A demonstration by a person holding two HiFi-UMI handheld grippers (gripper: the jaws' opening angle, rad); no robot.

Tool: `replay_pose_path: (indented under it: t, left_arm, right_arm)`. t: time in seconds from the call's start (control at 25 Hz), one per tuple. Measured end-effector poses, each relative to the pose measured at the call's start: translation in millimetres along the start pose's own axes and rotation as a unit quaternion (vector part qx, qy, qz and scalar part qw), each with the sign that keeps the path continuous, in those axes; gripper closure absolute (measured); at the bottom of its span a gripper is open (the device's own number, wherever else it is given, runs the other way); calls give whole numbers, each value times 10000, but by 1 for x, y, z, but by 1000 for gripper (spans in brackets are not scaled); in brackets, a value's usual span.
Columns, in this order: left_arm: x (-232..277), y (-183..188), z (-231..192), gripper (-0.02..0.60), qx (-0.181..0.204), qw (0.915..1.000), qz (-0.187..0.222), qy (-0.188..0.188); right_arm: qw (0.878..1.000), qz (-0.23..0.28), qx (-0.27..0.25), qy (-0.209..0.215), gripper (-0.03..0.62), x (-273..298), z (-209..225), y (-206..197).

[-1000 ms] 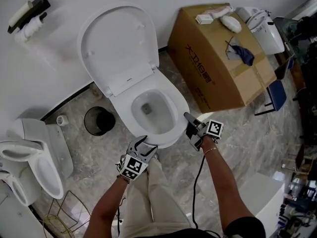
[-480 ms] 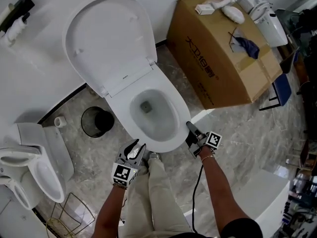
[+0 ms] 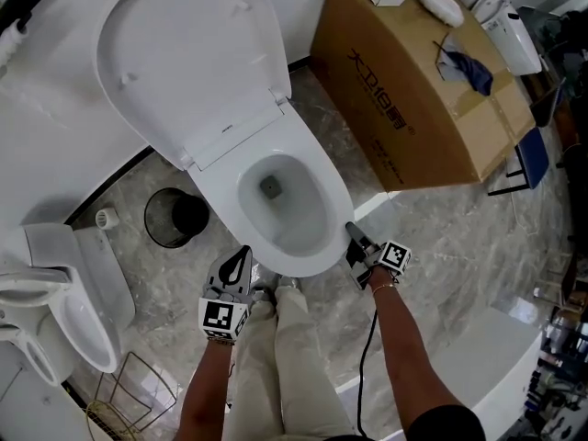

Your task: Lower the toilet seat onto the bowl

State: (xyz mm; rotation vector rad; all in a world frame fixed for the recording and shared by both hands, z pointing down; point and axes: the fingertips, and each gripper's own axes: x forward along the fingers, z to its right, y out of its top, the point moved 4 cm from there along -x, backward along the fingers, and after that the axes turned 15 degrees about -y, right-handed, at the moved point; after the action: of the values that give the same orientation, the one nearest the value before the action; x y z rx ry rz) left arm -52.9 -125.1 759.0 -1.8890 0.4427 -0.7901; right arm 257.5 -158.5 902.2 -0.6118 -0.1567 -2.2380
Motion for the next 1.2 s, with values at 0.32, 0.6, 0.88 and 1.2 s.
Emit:
replay_pose_path:
  t: [0.32, 0.6, 0.88, 1.2]
  left_arm:
    - [-33, 35, -7, 578, 189, 9985, 308, 403]
    - [-52, 37, -14, 578, 140, 9974, 266, 655]
    - [-84, 62, -4, 578, 226, 9958, 191, 866]
    - [-122, 120, 8, 578, 204, 9935, 249, 1089]
  right_arm:
    - [9925, -26, -214, -1199, 421, 4, 38, -3]
    - [9578, 668, -1216, -2519, 408, -15, 35, 9]
    - [9307, 776, -2221, -2801, 582, -57, -30, 0]
    - [9150, 1005, -3210, -2228, 588, -84, -163, -16]
